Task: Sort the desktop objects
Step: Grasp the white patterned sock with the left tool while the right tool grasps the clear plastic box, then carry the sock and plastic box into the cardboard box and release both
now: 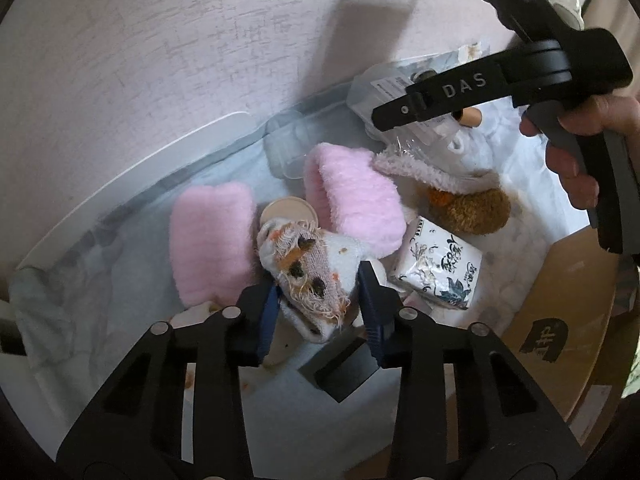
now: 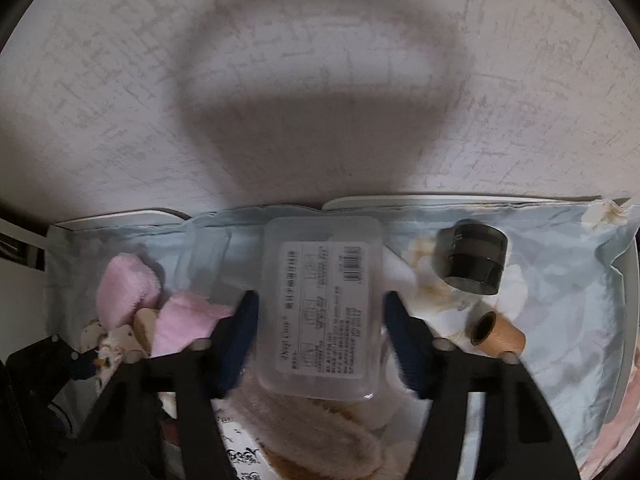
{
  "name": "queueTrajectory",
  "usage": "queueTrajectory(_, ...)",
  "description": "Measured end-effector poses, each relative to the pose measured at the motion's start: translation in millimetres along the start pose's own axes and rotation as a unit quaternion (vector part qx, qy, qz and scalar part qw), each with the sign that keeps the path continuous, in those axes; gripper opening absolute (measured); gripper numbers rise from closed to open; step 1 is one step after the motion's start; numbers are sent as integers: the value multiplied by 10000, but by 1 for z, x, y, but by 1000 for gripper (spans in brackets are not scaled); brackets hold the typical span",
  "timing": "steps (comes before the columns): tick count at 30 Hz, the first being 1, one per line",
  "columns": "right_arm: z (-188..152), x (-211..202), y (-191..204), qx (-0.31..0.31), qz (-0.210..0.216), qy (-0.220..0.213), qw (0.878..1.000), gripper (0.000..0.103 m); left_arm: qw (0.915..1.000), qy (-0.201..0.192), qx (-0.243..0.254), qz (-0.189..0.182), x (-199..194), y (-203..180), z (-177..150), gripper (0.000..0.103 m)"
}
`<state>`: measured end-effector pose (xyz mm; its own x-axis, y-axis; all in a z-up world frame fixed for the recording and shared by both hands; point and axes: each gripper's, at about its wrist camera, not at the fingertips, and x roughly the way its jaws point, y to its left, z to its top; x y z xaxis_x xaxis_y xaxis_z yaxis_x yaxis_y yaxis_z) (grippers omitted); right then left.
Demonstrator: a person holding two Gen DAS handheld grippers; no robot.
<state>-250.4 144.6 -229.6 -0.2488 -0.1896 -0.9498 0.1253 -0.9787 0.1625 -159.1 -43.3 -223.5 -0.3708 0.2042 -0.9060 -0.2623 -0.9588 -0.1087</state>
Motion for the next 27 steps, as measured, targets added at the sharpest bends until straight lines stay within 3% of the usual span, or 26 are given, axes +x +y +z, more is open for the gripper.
queueTrajectory(9,-4,-41,0,50,51,-271,9996,55,9996,-197,-141,131,-33,-10,10,32)
queueTrajectory(16,-14,-95,3,-113,186,-535,9983,55,9971,-457,-558,231,-92,-22,17,32)
queueTrajectory(24,-66,-174,2,-638,405,-642,9951,55,9942,-551,-875,305,-153,-49,-4,32)
queueTrajectory(27,-89,-174,20,-921,487,-624,9926,55,9931,-509,-1012,306,-162,-66,-18,32)
